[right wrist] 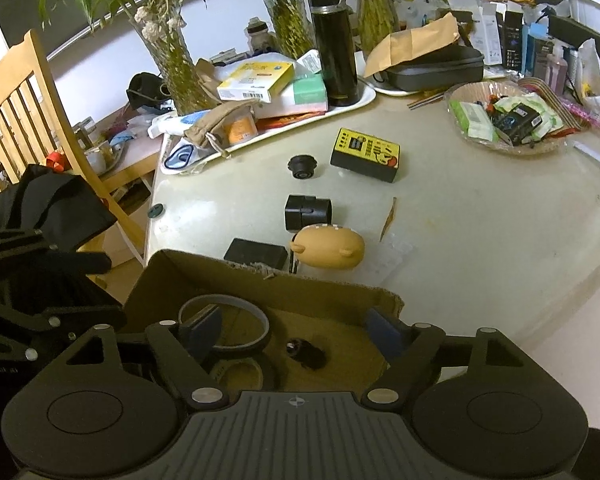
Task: Organize rigid objects
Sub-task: 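Withdraw both open tools from the box toward the table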
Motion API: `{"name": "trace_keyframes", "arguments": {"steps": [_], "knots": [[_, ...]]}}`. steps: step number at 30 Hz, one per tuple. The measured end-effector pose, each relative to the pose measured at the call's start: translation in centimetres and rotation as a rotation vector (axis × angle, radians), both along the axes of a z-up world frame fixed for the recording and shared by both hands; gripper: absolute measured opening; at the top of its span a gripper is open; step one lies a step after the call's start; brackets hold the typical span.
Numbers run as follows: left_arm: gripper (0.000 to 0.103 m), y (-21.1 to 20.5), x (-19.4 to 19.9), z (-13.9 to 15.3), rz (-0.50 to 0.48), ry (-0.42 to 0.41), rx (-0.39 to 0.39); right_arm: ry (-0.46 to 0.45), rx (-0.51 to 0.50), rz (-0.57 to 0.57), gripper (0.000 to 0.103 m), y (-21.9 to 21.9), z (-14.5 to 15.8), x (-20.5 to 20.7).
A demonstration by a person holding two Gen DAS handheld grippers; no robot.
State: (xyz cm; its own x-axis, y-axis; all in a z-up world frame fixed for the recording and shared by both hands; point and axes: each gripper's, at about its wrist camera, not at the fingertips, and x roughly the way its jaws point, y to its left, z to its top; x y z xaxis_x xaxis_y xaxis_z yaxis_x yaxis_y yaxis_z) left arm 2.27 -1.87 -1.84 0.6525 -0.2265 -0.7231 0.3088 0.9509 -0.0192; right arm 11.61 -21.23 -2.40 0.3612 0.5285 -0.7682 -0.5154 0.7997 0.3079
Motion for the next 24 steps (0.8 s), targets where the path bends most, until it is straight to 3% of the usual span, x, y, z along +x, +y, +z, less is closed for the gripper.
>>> {"name": "trace_keyframes", "arguments": {"steps": [9, 24], "knots": [[0.053, -0.8, 0.6, 0.1, -0.024, 0.005, -0.029, -0.014, 0.027, -0.041, 0.084, -0.5, 1.9, 1.7], [0.053, -1.6, 2.6, 2.3, -0.026, -0.043, -0.068, -0.082, -0.011, -0.049, 0.086, -1.5, 5.6, 5.4]]}}
